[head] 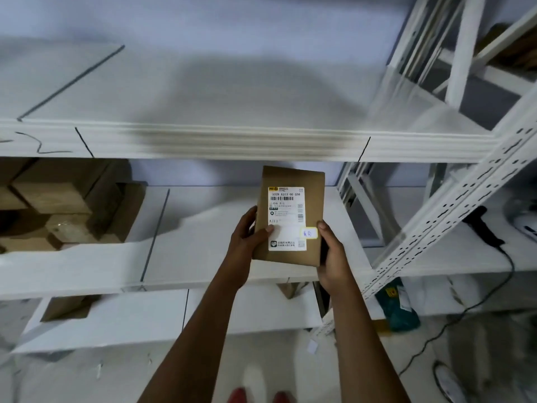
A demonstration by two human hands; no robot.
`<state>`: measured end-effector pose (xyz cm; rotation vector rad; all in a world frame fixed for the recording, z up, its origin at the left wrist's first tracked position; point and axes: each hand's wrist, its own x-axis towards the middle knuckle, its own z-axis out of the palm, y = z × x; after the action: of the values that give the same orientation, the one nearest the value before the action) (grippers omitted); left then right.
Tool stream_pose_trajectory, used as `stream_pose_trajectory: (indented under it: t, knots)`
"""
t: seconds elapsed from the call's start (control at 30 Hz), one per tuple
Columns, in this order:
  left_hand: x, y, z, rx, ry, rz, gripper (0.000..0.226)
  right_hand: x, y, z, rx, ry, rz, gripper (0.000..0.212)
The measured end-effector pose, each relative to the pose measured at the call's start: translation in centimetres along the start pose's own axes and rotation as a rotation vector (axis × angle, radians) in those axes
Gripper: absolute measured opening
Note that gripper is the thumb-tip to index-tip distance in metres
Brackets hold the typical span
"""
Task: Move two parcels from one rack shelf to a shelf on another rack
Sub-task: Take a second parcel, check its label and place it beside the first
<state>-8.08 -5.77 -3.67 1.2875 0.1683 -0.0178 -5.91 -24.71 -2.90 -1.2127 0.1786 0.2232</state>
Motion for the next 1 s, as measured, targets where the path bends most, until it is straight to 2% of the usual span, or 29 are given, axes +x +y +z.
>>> stream_pose_trajectory:
  t: [0.1, 0.27, 0.47, 0.6, 0.73, 0.87, 1.0]
  knots:
    - [-0.8, 0.3, -1.1, 0.024, -0.038, 0.015, 0.071, -0.9, 0.5, 2.0, 0.041, 0.038, -0.014, 0.044]
    - [-2.7, 0.7, -3.5, 0.085, -0.059, 0.021, 0.084, -3.0, 2.3, 5.7, 0.061, 0.065, -0.055, 0.042]
    - [-7.2, 2.3, -5.6, 0.106, -0.029, 0.069, 0.085, -7.4, 3.7, 8.7, 0.092, 0.135, -0.231, 0.039]
    - [-11.1, 3.4, -6.8, 0.129, 0.0, 0.112, 0.089, -10.5, 4.5, 10.0, 0.146, 0.187, -0.284, 0.041]
    - [-14.8, 4.0, -7.6, 0.149, 0.035, 0.146, 0.103, -13.4, 5.3, 10.7, 0.212, 0.149, -0.296, 0.048]
    - [-18.5, 4.9, -9.0, 0.131, 0.06, 0.176, 0.103, -16.5, 5.4, 12.2, 0.22, 0.102, -0.282, 0.056]
    - [-21.9, 7.1, -11.6, 0.142, 0.104, 0.215, 0.096, -19.6, 5.2, 15.9, 0.226, 0.027, -0.325, 0.049]
